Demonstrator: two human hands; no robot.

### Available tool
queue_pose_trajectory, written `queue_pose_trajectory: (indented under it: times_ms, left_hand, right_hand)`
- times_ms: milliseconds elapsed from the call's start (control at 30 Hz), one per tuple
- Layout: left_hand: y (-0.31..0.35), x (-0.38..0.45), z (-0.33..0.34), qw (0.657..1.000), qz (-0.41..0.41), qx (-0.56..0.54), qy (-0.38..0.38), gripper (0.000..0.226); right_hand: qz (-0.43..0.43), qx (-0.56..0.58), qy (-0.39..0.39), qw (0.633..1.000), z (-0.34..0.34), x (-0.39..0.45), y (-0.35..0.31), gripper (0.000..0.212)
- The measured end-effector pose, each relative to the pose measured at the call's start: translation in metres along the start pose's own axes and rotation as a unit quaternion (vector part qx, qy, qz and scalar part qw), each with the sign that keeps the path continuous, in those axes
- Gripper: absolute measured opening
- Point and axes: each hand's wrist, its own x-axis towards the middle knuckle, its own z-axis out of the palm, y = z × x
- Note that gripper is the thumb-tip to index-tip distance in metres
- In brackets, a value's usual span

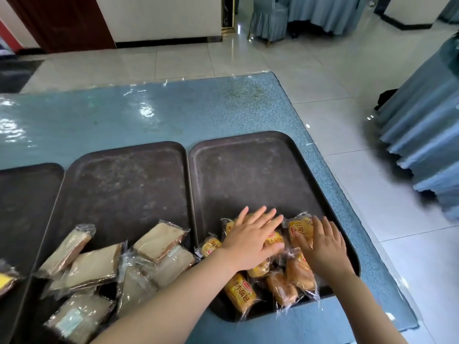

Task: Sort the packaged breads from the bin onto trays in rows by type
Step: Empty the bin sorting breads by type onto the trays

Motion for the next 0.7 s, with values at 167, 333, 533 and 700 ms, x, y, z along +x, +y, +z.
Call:
queue_pose_trajectory:
  times_ms: [167, 333, 533, 700]
  left_hand:
    - [-0.016, -0.023, -0.015, 0.998, -0.003, -0.015, 0.063, 0.064]
    - [-0.053, -0.073, -0.027, 0.993, -0.044, -0.021, 0.103, 0.058]
    - [-0.118, -0.160, -0.044, 0.980, -0.124, -0.007, 0.156, 0.063]
    - [-0.188, -0.262, -0.060, 0.964, -0.190, 0.043, 0.179, 0.049]
  right_hand:
    - [-0.051, 0.005, 0.027, 0.998, -0.018, -0.011, -0.035, 0.074]
    - [-0.105, -0.022, 0.031, 0.994, -0.013, -0.022, -0.093, 0.073]
    - [-0.187, -0.044, 0.040, 0.981, 0.008, -0.047, -0.190, 0.068]
    - [-0.261, -0.047, 0.087, 0.960, 0.043, -0.095, -0.295, 0.062]
